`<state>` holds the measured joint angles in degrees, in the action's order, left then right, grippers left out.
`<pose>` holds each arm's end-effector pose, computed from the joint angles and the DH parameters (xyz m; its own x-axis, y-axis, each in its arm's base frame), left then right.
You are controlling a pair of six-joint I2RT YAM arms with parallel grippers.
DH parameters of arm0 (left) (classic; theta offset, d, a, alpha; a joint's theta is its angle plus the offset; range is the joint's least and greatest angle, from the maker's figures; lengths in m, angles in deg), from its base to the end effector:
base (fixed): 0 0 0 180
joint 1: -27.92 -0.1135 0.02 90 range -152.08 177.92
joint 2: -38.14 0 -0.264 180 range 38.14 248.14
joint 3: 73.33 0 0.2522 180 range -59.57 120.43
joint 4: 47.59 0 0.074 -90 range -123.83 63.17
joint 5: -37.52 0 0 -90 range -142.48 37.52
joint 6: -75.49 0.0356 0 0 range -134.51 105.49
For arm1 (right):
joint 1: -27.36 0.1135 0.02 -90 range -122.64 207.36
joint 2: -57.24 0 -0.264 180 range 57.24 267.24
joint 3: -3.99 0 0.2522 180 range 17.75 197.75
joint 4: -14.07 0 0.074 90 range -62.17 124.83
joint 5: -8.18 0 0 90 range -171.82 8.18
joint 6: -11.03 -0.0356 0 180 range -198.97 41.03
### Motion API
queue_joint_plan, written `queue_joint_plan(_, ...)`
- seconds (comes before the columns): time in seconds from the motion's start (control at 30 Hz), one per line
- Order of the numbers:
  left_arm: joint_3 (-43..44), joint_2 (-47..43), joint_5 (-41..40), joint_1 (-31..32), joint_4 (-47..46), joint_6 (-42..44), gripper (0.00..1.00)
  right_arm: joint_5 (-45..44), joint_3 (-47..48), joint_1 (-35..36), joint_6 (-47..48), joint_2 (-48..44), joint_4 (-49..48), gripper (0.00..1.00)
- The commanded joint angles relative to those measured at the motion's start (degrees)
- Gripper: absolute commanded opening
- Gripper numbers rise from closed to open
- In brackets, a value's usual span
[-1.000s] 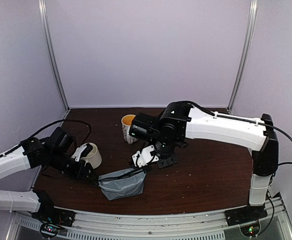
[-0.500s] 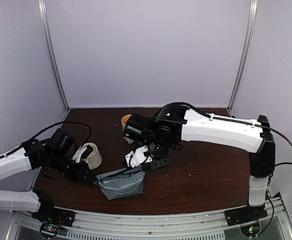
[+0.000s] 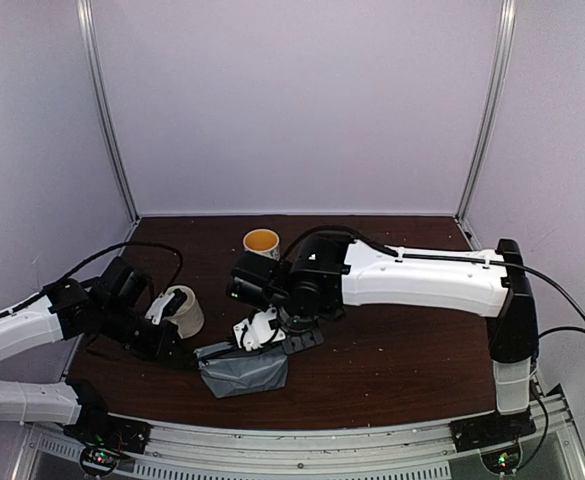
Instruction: Sort the hair-cutting tools
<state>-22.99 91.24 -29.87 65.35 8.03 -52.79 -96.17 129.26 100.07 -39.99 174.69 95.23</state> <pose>0.1262 -0.1138 0.2215 -0.9776 0.0280 -0.2087 0.1472 0.7999 -0.5818 0.1340 0.4009 0.2782 0.3473 -0.9349 -0.0735 -0.8818 -0.2988 -0.3649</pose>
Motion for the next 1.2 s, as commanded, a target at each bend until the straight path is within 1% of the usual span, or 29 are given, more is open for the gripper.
queue_joint_plan(0.0,-0.53,-0.56,0.21,-0.6,-3.12,-0.37,0.0,-3.72,2.05,0.49,-1.91,0.8,-1.55,0.01)
queue_joint_plan(0.17,-0.62,-0.11,0.67,-0.6,-3.9,-0.19,0.0,-1.78,2.36,1.05,-1.64,1.36,-1.54,0.01)
queue_joint_plan(0.43,-0.48,0.25,0.77,-0.6,-4.34,0.32,0.0,6.19,6.36,1.12,-1.8,4.1,2.2,0.03)
queue_joint_plan(1.17,-0.39,0.17,1.11,-0.6,-4.51,1.11,0.0,7.46,6.45,0.23,-2.84,7.59,-2.15,0.05)
